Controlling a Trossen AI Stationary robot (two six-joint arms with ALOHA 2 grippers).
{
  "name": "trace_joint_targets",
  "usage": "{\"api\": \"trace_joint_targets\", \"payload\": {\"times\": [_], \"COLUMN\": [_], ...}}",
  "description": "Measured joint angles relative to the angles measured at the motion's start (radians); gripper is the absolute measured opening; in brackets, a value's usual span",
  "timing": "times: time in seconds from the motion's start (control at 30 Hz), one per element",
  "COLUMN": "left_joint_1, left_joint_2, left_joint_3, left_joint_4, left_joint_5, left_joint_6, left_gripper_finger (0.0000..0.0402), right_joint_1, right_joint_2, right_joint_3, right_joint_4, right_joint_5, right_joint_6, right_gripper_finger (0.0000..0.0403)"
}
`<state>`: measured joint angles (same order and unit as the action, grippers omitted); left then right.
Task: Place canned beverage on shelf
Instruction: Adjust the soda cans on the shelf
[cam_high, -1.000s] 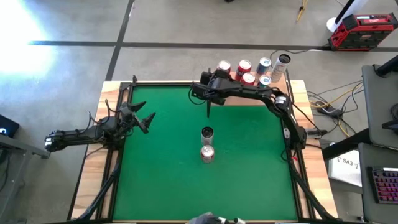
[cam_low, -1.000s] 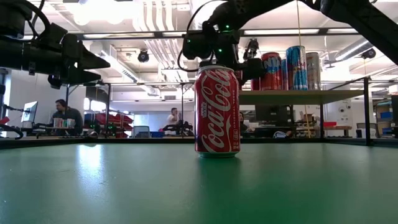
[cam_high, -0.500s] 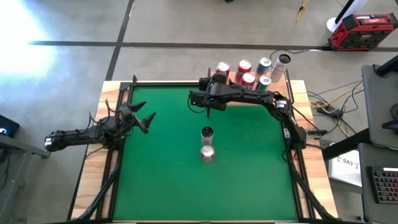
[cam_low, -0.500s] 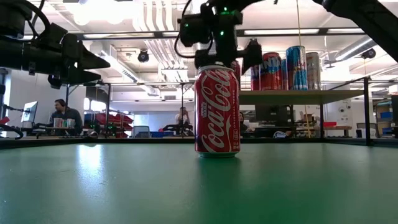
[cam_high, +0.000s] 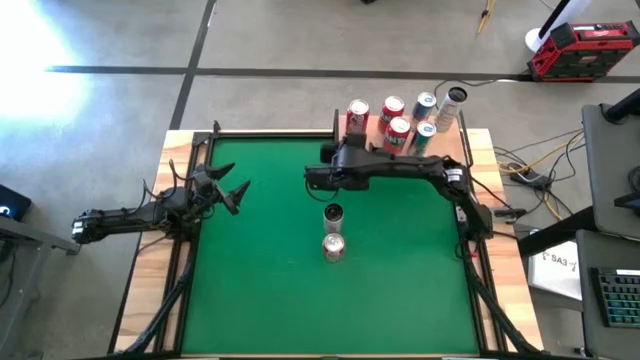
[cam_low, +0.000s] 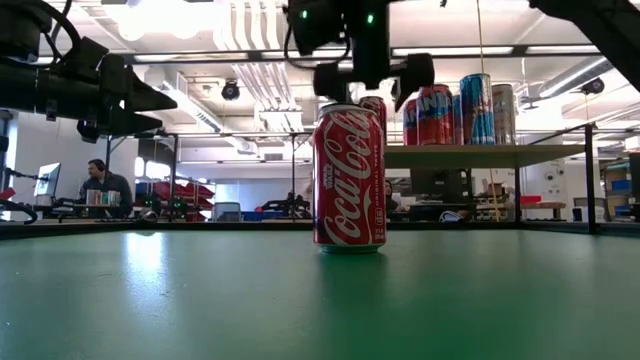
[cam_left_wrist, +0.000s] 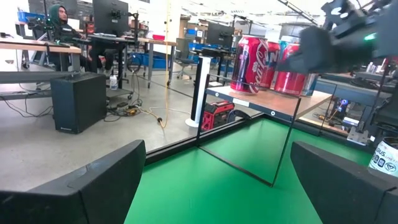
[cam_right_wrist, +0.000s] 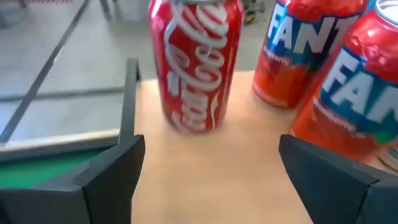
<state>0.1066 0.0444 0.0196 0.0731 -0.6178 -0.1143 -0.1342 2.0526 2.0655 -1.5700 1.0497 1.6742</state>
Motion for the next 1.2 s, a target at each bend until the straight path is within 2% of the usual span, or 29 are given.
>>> {"api": "trace_joint_targets", "payload": {"times": [0.1,0.37,0.5,0.73,0.87,1.0,1.2], "left_joint_1": [0.000,0.000,0.000,0.000,0.000,0.000,0.000], "left_joint_2": [0.000,0.000,0.000,0.000,0.000,0.000,0.000], "left_joint_3": [0.000,0.000,0.000,0.000,0.000,0.000,0.000], "left_joint_4": [0.000,0.000,0.000,0.000,0.000,0.000,0.000], "left_joint_5": [0.000,0.000,0.000,0.000,0.000,0.000,0.000], "left_joint_6": [0.000,0.000,0.000,0.000,0.000,0.000,0.000], "left_gripper_finger": [0.0386,0.0386,0.0386,0.0386,0.0386,0.0386,0.0386], "right_joint_1": [0.026,0.029,0.042,0.050,0.035,0.024,0.022], "right_joint_2": [-0.032,-0.220,-0.365,-0.585,-0.662,-0.680,-0.638], "right_joint_3": [0.000,-0.051,-0.110,-0.238,-0.292,-0.313,-0.301], "right_joint_4": [0.000,-0.001,-0.002,-0.003,-0.003,-0.002,0.000], "right_joint_5": [-0.086,-0.428,-0.507,-0.493,-0.426,-0.368,-0.251], "right_joint_6": [-0.061,-0.201,-0.278,-0.369,-0.399,-0.435,-0.488], "right_gripper_finger": [0.0364,0.0364,0.0364,0.0364,0.0364,0.0364,0.0364]}}
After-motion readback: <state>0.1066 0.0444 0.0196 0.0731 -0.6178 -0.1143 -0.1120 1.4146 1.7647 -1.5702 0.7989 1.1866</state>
